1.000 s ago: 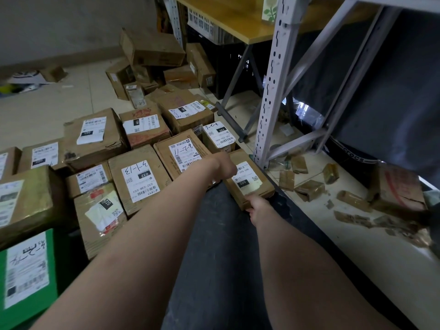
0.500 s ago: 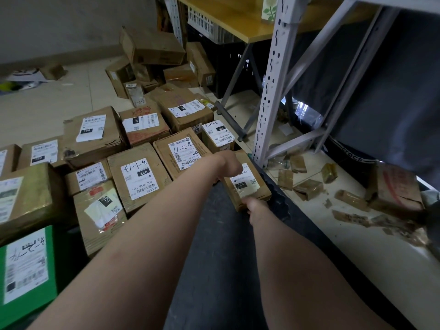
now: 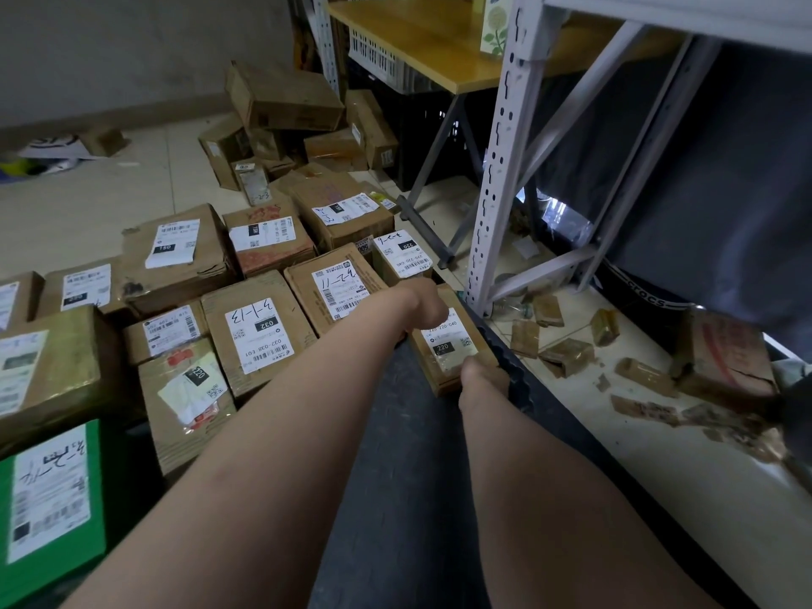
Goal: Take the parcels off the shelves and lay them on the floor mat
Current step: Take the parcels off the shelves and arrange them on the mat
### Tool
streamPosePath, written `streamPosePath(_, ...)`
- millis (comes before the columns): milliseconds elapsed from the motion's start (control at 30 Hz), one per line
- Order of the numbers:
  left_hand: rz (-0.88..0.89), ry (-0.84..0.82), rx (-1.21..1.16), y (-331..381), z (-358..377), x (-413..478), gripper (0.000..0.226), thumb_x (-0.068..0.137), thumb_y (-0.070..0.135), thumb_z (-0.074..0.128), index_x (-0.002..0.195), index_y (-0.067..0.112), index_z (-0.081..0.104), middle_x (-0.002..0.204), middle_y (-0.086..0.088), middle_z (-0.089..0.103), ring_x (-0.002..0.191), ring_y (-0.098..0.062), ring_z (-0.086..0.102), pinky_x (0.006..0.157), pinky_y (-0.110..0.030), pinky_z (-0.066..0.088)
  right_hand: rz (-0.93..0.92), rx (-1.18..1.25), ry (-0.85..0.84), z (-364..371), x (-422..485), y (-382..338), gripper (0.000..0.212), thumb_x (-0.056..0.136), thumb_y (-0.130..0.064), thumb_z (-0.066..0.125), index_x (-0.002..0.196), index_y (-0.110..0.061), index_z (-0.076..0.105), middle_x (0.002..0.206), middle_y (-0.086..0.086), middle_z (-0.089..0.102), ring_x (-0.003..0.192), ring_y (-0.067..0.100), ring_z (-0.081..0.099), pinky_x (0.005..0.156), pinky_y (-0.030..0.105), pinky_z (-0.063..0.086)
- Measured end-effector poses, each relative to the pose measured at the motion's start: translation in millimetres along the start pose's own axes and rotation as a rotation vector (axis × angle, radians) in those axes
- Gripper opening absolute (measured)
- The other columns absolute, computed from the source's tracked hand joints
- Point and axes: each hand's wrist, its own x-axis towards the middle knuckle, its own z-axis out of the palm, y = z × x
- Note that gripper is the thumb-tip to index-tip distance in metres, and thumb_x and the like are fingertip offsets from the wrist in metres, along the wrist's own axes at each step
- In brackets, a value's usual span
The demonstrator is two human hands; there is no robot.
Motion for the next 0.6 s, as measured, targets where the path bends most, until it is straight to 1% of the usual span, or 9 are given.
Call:
streamPosePath(33,0.012,0.021,0.013,1.5,-0.5,0.0,0.019,0.101,0.015,0.044,0.094,0.003,0.057,0.087,-0.012,0.054,0.068,-0.020,0.054,0.058,-0.027,0.043,-0.038,-0.022,0.033,0.6,-4.2,-5.6,0.039,0.088,-0.027,0.064,0.121,-0.005,0.062,0.119,0.015,0.065,0.106,0.036,0.061,0.092,0.044,0.052)
streamPosePath(100,0.038,0.067,0.028,5.9,-1.9,0.8,0.024,0.100,0.015,0.043,0.107,0.001,0.061,0.100,-0.015,0.058,0.092,-0.027,0.061,0.067,-0.028,0.042,-0.068,-0.036,0.081,-0.7,-13.3,-18.0,0.044,0.088,-0.033,0.064,0.122,-0.006,0.062,0.125,0.016,0.061,0.113,0.037,0.057,0.097,0.048,0.050)
streamPosePath(167,0.063,0.116,0.036,13.5,-4.5,-0.2,0.027,0.099,0.016,0.045,0.113,-0.002,0.061,0.116,-0.019,0.061,0.107,-0.031,0.059,0.073,-0.029,0.039,-0.057,-0.009,0.136,-6.9,-23.5,-31.0,0.050,0.087,-0.037,0.064,0.126,-0.006,0.060,0.129,0.017,0.058,0.118,0.037,0.053,0.094,0.043,0.050)
streamPosePath(233,0.096,0.174,0.031,22.2,-8.7,-1.2,0.018,0.098,0.017,0.047,0.099,0.004,0.061,0.118,-0.018,0.062,0.097,-0.029,0.057,0.072,-0.029,0.040,-0.107,0.013,0.156,-14.6,-32.8,-42.3,0.046,0.088,-0.039,0.063,0.121,-0.006,0.064,0.122,0.015,0.063,0.115,0.035,0.056,0.082,0.034,0.048)
streamPosePath(333,0.149,0.277,-0.039,38.7,-19.1,-5.3,0.017,0.096,0.016,0.051,0.103,0.006,0.062,0.109,-0.013,0.063,0.094,-0.026,0.058,0.071,-0.030,0.045,-0.317,0.105,0.061,-19.4,-53.5,-70.1,0.031,0.093,-0.032,0.062,0.111,-0.007,0.070,0.106,0.010,0.071,0.098,0.029,0.067,0.063,0.028,0.048)
streamPosePath(433,0.230,0.398,-0.128,53.9,-34.5,-17.7,0.017,0.093,0.017,0.055,0.097,0.004,0.065,0.103,-0.015,0.066,0.097,-0.030,0.061,0.073,-0.033,0.048,-0.594,0.216,-0.144,-27.3,-84.6,-102.0,0.019,0.096,-0.019,0.058,0.107,-0.008,0.069,0.099,0.004,0.064,0.091,0.023,0.060,0.076,0.033,0.049)
streamPosePath(500,0.263,0.486,-0.227,59.5,-45.7,-27.0,0.017,0.092,0.020,0.058,0.099,0.006,0.065,0.104,-0.014,0.067,0.099,-0.030,0.061,0.072,-0.030,0.042,-0.657,0.296,-0.274,-35.3,-110.2,-127.5,0.012,0.098,-0.016,0.055,0.089,-0.022,0.061,0.092,0.001,0.057,0.086,0.020,0.053,0.077,0.032,0.044)
streamPosePath(567,0.286,0.582,-0.361,61.7,-58.4,-37.2,0.019,0.094,0.023,0.057,0.104,0.009,0.066,0.102,-0.009,0.067,0.094,-0.024,0.060,0.071,-0.028,0.040,-0.730,0.273,-0.305,-45.4,-138.6,-153.5,0.028,0.097,-0.007,0.049,0.073,-0.022,0.047,0.079,0.002,0.049,0.075,0.017,0.051,0.067,0.028,0.045)
streamPosePath(600,0.313,0.626,-0.437,62.6,-64.8,-42.5,0.018,0.094,0.023,0.057,0.104,0.011,0.067,0.100,-0.007,0.067,0.090,-0.021,0.060,0.070,-0.028,0.040,-0.785,0.239,-0.268,-51.6,-150.3,-167.7,0.025,0.094,-0.003,0.045,0.072,-0.016,0.047,0.073,0.005,0.046,0.068,0.017,0.051,0.058,0.025,0.046)
